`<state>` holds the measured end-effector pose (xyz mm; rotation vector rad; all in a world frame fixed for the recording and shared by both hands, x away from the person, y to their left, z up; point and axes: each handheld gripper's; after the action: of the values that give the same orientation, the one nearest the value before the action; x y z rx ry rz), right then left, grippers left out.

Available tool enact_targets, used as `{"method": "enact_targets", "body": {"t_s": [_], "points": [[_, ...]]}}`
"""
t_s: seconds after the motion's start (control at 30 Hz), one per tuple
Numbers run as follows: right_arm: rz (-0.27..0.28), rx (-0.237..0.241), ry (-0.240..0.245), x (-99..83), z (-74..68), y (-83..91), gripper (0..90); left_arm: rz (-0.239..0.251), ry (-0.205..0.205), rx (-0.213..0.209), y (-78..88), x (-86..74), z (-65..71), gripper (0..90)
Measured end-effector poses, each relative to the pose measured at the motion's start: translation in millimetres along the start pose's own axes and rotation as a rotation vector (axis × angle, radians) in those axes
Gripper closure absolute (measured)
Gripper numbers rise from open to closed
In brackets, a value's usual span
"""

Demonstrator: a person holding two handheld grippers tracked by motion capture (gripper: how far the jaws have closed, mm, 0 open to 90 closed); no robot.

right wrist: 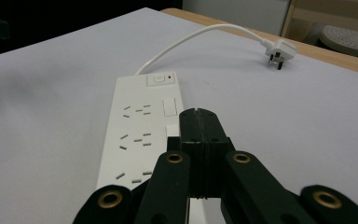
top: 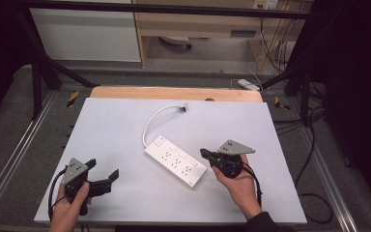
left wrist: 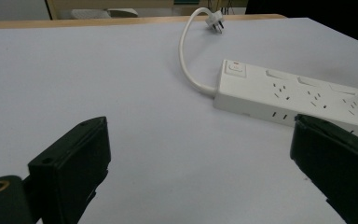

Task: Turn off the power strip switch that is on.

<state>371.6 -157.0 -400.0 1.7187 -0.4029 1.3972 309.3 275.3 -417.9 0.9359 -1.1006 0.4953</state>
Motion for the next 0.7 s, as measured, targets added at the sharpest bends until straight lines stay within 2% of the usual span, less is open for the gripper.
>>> {"method": "enact_targets", "body": {"t_s": [0.7], "points": [[-0.081,0.025,0.001,-9.2,-2.2,-11.2,90.0,0.000,0.002,-0.001,-0.2,0.0,0.6,5.2]]}}
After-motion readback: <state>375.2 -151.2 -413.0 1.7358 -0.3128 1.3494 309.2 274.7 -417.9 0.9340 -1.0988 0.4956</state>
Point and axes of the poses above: each handheld gripper's, and its own axes: y roughly backward along the jaws, x roughly out of its top, z roughly to its right, and after that the axes turned 6 degrees about -x, right-handed
